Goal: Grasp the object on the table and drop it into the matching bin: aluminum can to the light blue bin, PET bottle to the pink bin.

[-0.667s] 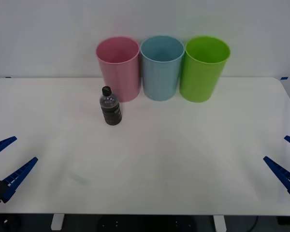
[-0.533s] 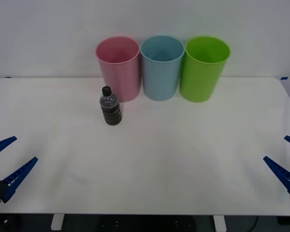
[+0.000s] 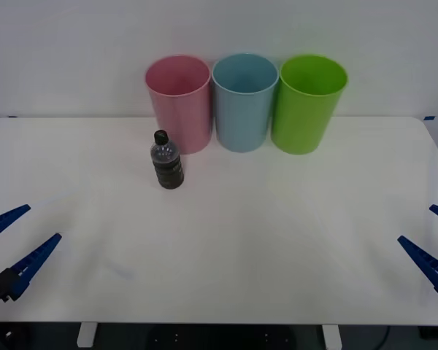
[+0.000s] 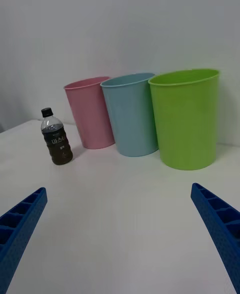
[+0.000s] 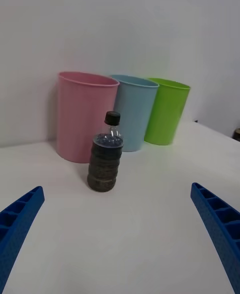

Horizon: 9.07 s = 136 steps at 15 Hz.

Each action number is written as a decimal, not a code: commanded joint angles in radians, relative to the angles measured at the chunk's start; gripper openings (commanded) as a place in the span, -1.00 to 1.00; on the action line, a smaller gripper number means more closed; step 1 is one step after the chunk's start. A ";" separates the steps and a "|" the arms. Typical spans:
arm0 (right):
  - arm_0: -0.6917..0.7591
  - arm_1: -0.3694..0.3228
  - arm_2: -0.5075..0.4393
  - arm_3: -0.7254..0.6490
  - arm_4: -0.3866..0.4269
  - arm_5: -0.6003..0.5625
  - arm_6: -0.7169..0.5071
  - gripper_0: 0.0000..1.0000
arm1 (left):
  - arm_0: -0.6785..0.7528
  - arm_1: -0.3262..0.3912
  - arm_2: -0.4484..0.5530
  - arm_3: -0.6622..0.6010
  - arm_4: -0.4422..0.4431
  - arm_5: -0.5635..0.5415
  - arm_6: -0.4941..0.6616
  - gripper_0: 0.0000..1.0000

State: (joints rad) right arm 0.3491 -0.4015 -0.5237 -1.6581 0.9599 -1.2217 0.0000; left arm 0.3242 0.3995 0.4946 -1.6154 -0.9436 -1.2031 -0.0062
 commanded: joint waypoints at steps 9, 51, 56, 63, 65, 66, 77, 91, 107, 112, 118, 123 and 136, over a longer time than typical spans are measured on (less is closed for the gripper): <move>0.000 0.000 0.000 0.000 0.000 0.000 0.000 1.00 | -0.050 -0.002 -0.159 0.015 -0.057 0.240 -0.031 1.00; 0.000 0.000 0.000 0.000 0.000 0.000 0.000 1.00 | -0.807 -0.335 -0.162 0.697 -0.586 0.559 -0.198 1.00; 0.000 0.000 0.000 0.000 0.000 0.000 0.000 1.00 | -0.810 -0.335 -0.171 0.698 -0.586 0.563 -0.198 1.00; 0.000 0.000 0.000 0.000 0.000 0.000 0.000 1.00 | -0.810 -0.335 -0.171 0.698 -0.586 0.563 -0.205 -0.98; 0.000 0.000 0.000 0.000 0.000 0.000 0.000 1.00 | -0.810 -0.335 -0.176 0.698 -0.586 0.563 -0.205 -1.00; 0.000 0.000 0.000 0.000 0.000 0.000 0.000 1.00 | -0.810 -0.335 -0.177 0.698 -0.586 0.563 -0.205 -1.00; 0.000 0.000 0.000 0.000 0.000 0.000 0.000 1.00 | -0.737 -0.149 -0.289 0.643 -0.345 0.531 -0.205 -1.00; 0.000 0.000 0.000 0.000 0.000 0.000 0.000 1.00 | -0.594 0.133 -0.311 0.319 -0.104 0.534 0.115 -1.00; 0.000 0.000 0.000 0.000 0.000 0.000 0.000 1.00 | -1.105 0.147 -0.478 0.580 -0.257 0.534 0.396 -0.96; 0.000 0.000 0.000 0.000 0.000 0.000 0.000 1.00 | -1.311 0.116 -0.593 0.831 -0.265 0.542 0.362 -0.96; 0.000 0.000 0.000 0.000 0.000 0.000 0.000 1.00 | -1.436 0.007 -0.596 0.983 -0.348 0.642 0.325 -0.96; 0.000 0.000 0.000 0.000 0.000 0.000 0.000 1.00 | -1.438 -0.016 -0.596 0.985 -0.350 0.671 0.307 -0.92; 0.000 0.000 0.000 0.000 0.000 0.000 0.000 1.00 | -1.423 0.005 -0.596 0.983 -0.290 0.649 0.282 1.00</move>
State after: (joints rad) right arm 0.3491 -0.4014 -0.5236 -1.6581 0.9599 -1.2217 0.0000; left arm -1.1027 0.4016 -0.1013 -0.6317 -1.2410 -0.5487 0.2784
